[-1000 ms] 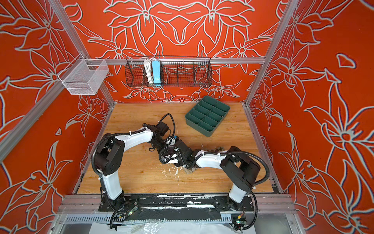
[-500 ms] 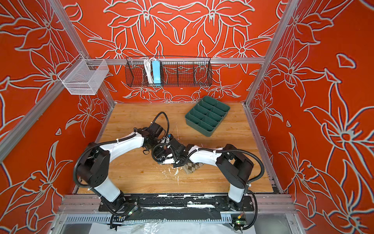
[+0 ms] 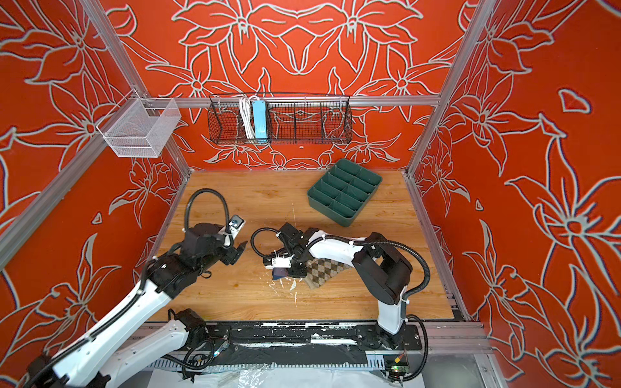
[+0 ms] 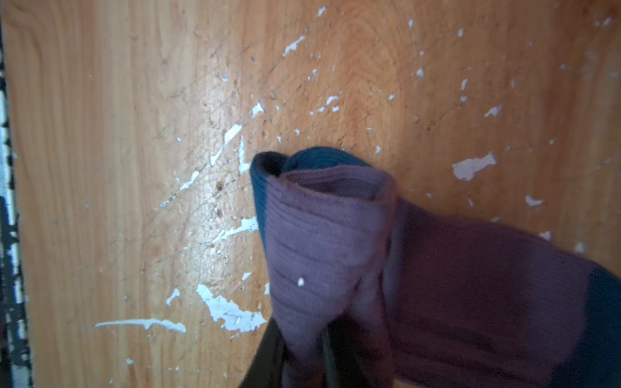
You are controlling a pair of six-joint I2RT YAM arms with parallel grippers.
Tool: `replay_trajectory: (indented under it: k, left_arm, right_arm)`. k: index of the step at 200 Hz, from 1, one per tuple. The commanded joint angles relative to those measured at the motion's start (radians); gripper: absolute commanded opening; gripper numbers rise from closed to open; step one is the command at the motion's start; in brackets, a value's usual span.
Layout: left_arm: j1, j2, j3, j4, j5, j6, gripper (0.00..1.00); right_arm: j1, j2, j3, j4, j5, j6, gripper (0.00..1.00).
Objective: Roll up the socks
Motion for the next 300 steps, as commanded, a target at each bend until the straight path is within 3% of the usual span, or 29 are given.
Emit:
replay_trajectory:
  k: [1, 27, 48, 58, 84, 98, 142, 168, 219, 239, 284, 300]
  left_arm:
    - [-0.003, -0.161, -0.086, 0.057, 0.196, 0.109, 0.78]
    - [-0.009, -0.264, -0.143, 0.018, 0.489, 0.23, 0.78]
    - [-0.067, -0.216, -0.166, -0.009, 0.555, 0.261, 0.78]
    - [-0.137, -0.176, -0.171, -0.021, 0.502, 0.295, 0.78]
    - [-0.39, -0.065, -0.228, 0.055, 0.22, 0.421, 0.79]
    - [-0.462, 0.016, -0.26, 0.141, 0.13, 0.482, 0.79]
    - [-0.474, 0.321, -0.278, 0.386, 0.084, 0.506, 0.77]
    - [-0.467, 0.491, -0.261, 0.531, -0.013, 0.471, 0.72]
    - [-0.457, 0.662, -0.215, 0.594, -0.033, 0.395, 0.66]
    - [-0.457, 0.703, -0.203, 0.594, -0.032, 0.386, 0.55]
    - [-0.432, 0.808, -0.09, 0.418, -0.025, 0.337, 0.15]
    - [-0.421, 0.83, -0.04, 0.342, -0.019, 0.312, 0.09]
  right_arm:
    - [-0.018, 0.069, 0.02, -0.12, -0.106, 0.035, 0.13]
    - [-0.057, 0.101, 0.072, -0.177, -0.187, 0.044, 0.18]
    - [-0.092, 0.144, 0.133, -0.257, -0.258, 0.036, 0.19]
    - [-0.105, 0.17, 0.167, -0.305, -0.279, 0.028, 0.19]
    - [-0.132, 0.235, 0.237, -0.409, -0.279, -0.003, 0.19]
    - [-0.142, 0.255, 0.248, -0.438, -0.276, -0.016, 0.19]
    - [-0.162, 0.268, 0.237, -0.455, -0.271, -0.028, 0.19]
    - [-0.163, 0.266, 0.231, -0.458, -0.275, -0.031, 0.19]
    - [-0.163, 0.269, 0.238, -0.465, -0.316, -0.034, 0.2]
    - [-0.163, 0.269, 0.244, -0.494, -0.33, -0.03, 0.2]
    - [-0.168, 0.217, 0.231, -0.477, -0.355, -0.027, 0.22]
    - [-0.18, 0.175, 0.209, -0.414, -0.352, -0.012, 0.23]
